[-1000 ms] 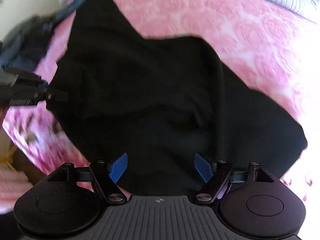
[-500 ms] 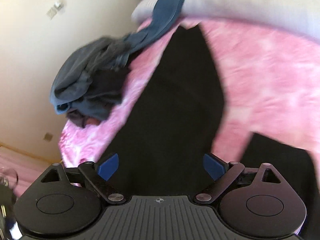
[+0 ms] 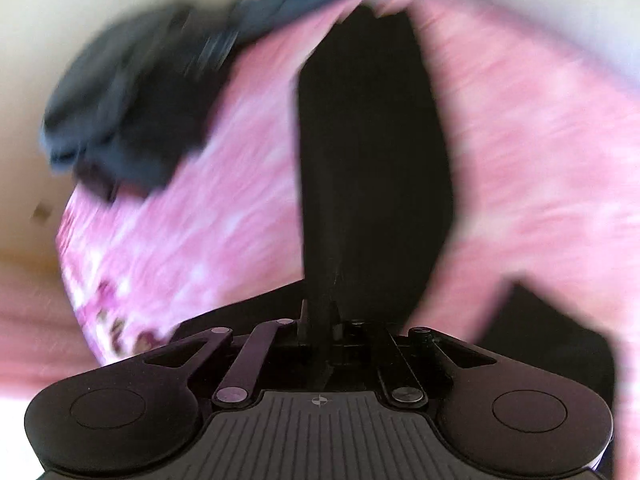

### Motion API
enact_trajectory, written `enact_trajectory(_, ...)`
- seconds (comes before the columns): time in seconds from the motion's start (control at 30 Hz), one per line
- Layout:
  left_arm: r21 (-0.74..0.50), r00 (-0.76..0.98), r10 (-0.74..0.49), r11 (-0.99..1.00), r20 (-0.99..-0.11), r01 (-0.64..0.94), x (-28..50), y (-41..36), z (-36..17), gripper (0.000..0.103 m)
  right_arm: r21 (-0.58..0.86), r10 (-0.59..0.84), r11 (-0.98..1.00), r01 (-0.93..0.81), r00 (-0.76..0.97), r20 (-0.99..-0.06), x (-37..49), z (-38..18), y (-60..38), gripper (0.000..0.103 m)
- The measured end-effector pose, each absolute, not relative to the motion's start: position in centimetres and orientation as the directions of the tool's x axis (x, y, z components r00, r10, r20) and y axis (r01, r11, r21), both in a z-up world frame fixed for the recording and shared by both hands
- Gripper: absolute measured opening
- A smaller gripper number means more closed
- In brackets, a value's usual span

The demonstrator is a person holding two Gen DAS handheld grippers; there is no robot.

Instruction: Fold clothes

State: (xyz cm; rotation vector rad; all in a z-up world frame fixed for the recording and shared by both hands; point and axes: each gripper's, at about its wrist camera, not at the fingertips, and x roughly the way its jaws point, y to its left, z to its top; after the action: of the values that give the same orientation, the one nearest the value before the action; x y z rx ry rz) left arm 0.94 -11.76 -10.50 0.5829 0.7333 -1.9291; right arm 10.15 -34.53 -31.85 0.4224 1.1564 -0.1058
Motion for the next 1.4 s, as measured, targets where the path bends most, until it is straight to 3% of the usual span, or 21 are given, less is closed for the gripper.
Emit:
enact_trajectory(0.27, -0.167, -0.562, -0.596, -0.586, -0.573, 0.793, -4.8, -17.9, -7.7, 0.004, 0.101, -0.277, 0.77, 0.63, 0.473, -0.836, -8.8, -20.1, -41.9, 0.001)
enact_trajectory(0.43, -0.096, -0.569, -0.578, -0.647, -0.584, 0.756, -8.8, -22.2, -6.1, 0.003, 0.126, -0.455, 0.511, 0.85, 0.392, -0.8, -22.7, -18.4, -42.4, 0.001)
enact_trajectory(0.73, 0.054, -0.534, -0.471, -0.783, -0.702, 0.619, -26.4, -31.8, -7.9, 0.003, 0.308, -0.424, 0.072, 0.949, 0.309, -0.851, -44.3, -22.6, -43.1, 0.001)
enact_trajectory(0.9, -0.074, -0.548, -0.371, -0.776, -0.75, 0.626, -36.4, -36.5, -11.6, 0.004, 0.257, -0.421, 0.014, 0.966, 0.239, -0.875, -53.0, -23.5, -46.0, 0.002)
enact_trajectory(0.93, -0.113, -0.547, -0.346, -0.761, -0.762, 0.639, -37.4, -37.1, -12.2, 0.006, 0.236, -0.407, 0.034, 0.971, 0.229, -0.884, -53.5, -23.9, -46.4, 0.002)
enact_trajectory(0.97, -0.132, -0.549, -0.342, -0.749, -0.763, 0.65, -37.6, -37.0, -12.4, 0.014, 0.215, -0.392, 0.054, 0.975, 0.219, -0.893, -54.0, -24.3, -46.9, 0.004)
enact_trajectory(1.0, -0.151, -0.559, -0.339, -0.741, -0.757, 0.654, -37.3, -36.8, -12.5, 0.02, 0.195, -0.378, 0.074, 0.978, 0.208, -0.902, -54.5, -24.7, -47.3, 0.01)
enact_trajectory(1.03, -0.177, -0.571, -0.335, -0.729, -0.75, 0.661, -36.6, -36.4, -12.3, 0.036, 0.174, -0.364, 0.095, 0.98, 0.197, -0.91, -54.9, -25.1, -47.7, 0.043)
enact_trajectory(1.07, -0.203, -0.576, -0.339, -0.707, -0.744, 0.678, -35.4, -36.1, -12.0, 0.045, 0.154, -0.35, 0.116, 0.981, 0.185, -0.918, -55.4, -25.5, -48.2, 0.068)
enact_trajectory(1.13, -0.25, -0.564, -0.368, -0.628, -0.739, 0.737, -31.1, -34.6, -11.7, 0.046, 0.11, -0.352, 0.216, 0.97, 0.182, -0.918, -54.1, -25.4, -47.7, 0.072)
enact_trajectory(1.27, -0.299, -0.428, -0.44, -0.334, -0.789, 0.894, -19.4, -31.3, -13.6, 0.058, 0.055, -0.371, 0.489, 0.871, 0.264, -0.89, -47.7, -25.2, -44.5, 0.072)
enact_trajectory(1.4, -0.199, -0.182, -0.393, 0.005, -0.901, 0.98, -7.6, -27.3, -19.7, 0.062, -0.024, -0.305, 0.826, 0.563, 0.412, -0.859, -39.0, -25.5, -39.1, 0.083)
